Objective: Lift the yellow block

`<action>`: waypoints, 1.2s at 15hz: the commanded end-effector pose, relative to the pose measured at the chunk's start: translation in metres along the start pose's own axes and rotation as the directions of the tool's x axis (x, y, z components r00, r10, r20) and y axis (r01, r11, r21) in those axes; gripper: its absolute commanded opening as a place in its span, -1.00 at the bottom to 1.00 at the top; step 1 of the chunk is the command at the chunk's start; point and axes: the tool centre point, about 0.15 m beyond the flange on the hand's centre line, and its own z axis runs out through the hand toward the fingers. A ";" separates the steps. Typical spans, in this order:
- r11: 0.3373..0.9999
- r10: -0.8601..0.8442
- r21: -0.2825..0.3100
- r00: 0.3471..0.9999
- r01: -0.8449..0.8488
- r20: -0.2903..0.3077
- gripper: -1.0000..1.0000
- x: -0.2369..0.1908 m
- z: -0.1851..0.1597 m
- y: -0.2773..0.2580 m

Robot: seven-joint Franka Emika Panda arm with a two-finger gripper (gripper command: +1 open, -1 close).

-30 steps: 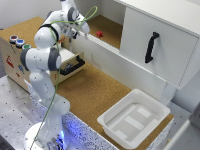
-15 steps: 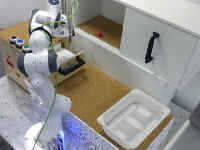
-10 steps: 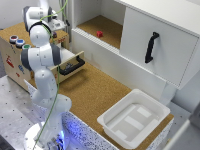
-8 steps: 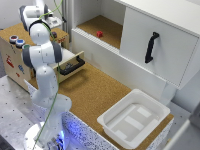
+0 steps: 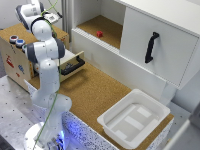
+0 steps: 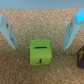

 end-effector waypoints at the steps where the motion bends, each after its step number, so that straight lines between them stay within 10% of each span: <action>1: 0.986 -0.051 0.161 0.998 0.045 0.033 1.00 -0.005 -0.006 0.020; 7: 0.968 -0.074 0.228 0.989 0.102 -0.124 1.00 -0.021 0.001 0.003; 8: 0.971 -0.075 0.218 0.990 0.100 -0.119 -1.00 -0.022 0.003 0.000; 18: 0.991 -0.022 0.127 0.995 0.035 -0.100 -1.00 -0.011 0.028 -0.024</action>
